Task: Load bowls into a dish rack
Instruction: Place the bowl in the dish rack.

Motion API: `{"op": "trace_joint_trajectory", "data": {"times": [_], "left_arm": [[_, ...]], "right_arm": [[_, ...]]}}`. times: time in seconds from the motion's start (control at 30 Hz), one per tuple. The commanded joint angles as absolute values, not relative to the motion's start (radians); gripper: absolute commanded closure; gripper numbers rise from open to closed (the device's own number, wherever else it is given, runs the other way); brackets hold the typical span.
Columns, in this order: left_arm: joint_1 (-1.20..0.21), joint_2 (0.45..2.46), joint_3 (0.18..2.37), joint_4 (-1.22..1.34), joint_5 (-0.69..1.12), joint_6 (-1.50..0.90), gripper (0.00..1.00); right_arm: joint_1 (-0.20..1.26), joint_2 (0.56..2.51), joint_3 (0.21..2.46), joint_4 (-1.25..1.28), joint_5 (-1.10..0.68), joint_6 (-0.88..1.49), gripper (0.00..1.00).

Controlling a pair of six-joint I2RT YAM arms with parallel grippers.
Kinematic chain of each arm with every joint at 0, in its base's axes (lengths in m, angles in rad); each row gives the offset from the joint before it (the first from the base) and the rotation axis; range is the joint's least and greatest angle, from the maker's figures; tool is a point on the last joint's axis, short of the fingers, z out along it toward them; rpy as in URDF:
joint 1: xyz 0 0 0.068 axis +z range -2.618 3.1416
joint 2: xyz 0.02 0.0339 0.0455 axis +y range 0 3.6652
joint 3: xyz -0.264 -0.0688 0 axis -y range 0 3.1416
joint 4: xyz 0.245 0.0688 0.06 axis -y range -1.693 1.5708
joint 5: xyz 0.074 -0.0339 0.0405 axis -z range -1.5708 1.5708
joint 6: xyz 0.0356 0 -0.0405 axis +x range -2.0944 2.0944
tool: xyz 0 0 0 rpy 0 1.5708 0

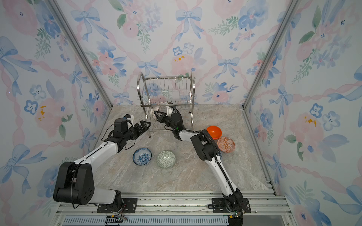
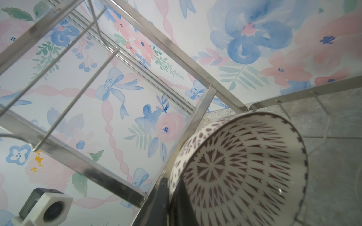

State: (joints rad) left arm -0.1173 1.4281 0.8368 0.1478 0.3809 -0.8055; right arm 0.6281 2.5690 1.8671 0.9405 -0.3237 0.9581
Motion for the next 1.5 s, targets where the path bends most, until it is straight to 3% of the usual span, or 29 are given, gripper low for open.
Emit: {"op": "trace_joint_trajectory", "data": {"times": [0.0, 1.03, 1.47], "left_arm": [[-0.11, 1.456, 0.875, 0.174, 0.372, -0.801, 0.02], [-0.105, 1.543, 0.92, 0.217, 0.363, -0.782, 0.02], [-0.106, 1.546, 0.92, 0.217, 0.36, -0.78, 0.02]], "right_arm": [[0.618, 2.601, 1.945, 0.945, -0.342, 0.954, 1.0], [0.601, 2.768, 2.247, 0.703, -0.391, 0.876, 1.0], [0.577, 2.836, 2.352, 0.632, -0.425, 0.881, 0.96]]}}
